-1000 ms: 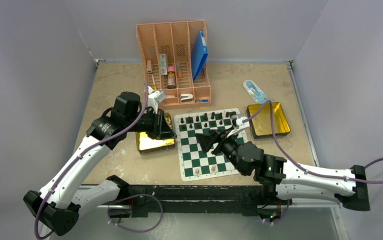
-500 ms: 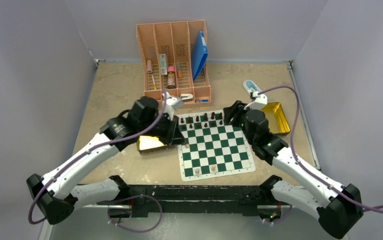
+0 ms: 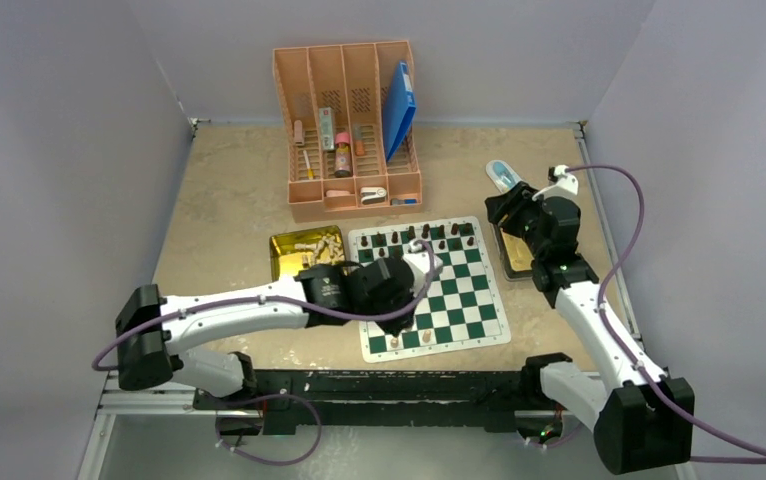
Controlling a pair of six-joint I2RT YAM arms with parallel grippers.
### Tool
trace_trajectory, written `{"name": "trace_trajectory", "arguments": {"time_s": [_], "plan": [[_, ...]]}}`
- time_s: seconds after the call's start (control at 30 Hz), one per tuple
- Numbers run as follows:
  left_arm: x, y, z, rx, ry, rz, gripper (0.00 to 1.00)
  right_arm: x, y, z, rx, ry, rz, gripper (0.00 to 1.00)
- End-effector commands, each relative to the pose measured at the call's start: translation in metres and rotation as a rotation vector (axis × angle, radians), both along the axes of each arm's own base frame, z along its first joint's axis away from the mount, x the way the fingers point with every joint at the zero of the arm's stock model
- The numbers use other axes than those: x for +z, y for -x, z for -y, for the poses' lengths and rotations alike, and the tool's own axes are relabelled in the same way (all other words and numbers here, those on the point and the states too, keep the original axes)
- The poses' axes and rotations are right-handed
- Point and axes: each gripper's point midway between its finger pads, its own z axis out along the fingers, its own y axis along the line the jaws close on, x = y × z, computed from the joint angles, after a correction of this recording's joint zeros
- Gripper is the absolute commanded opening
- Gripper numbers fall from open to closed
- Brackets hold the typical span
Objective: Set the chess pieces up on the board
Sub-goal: Place the chess piece on the chessboard.
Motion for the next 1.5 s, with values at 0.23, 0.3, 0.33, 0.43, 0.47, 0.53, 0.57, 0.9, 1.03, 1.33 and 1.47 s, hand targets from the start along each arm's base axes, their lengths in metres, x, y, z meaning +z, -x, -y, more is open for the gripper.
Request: {"name": "trace_trajectory", "arguments": {"time_s": [0.23,0.3,0.33,0.43,0.47,0.53,0.57,0.9,1.03,1.33,1.47], "plan": [[-0.014,-0.003,0.042,-0.018,0.018,0.268,0.02,0.036,0.012,-0.007,0.063,-0.021,0.145,0.59],[-0.02,-0.003,0.042,-0.021,0.004,0.284,0.02,0.038,0.013,-0.006,0.062,-0.015,0.146,0.59],[-0.023,-0.003,0.043,-0.026,0.007,0.292,0.02,0.04,0.014,-0.005,0.061,-0.015,0.148,0.59],[-0.035,-0.001,0.041,-0.053,0.004,0.299,0.02,0.046,0.016,-0.005,0.057,-0.027,0.165,0.59],[-0.04,0.0,0.04,-0.061,-0.003,0.296,0.02,0.049,0.017,-0.005,0.058,-0.029,0.172,0.59],[-0.049,0.003,0.037,-0.074,-0.013,0.285,0.02,0.053,0.019,-0.005,0.06,-0.029,0.182,0.59],[-0.054,0.005,0.036,-0.083,-0.02,0.279,0.02,0.054,0.019,-0.006,0.063,-0.028,0.183,0.59],[-0.082,0.007,0.031,-0.108,-0.042,0.282,0.03,0.056,0.024,-0.007,0.078,-0.019,0.189,0.6],[-0.09,0.005,0.032,-0.11,-0.06,0.287,0.03,0.06,0.025,-0.007,0.082,-0.015,0.195,0.6],[-0.103,0.001,0.036,-0.099,-0.095,0.291,0.03,0.064,0.03,-0.006,0.084,-0.012,0.207,0.61],[-0.105,0.0,0.036,-0.098,-0.1,0.288,0.03,0.063,0.03,-0.007,0.092,-0.012,0.203,0.61]]}}
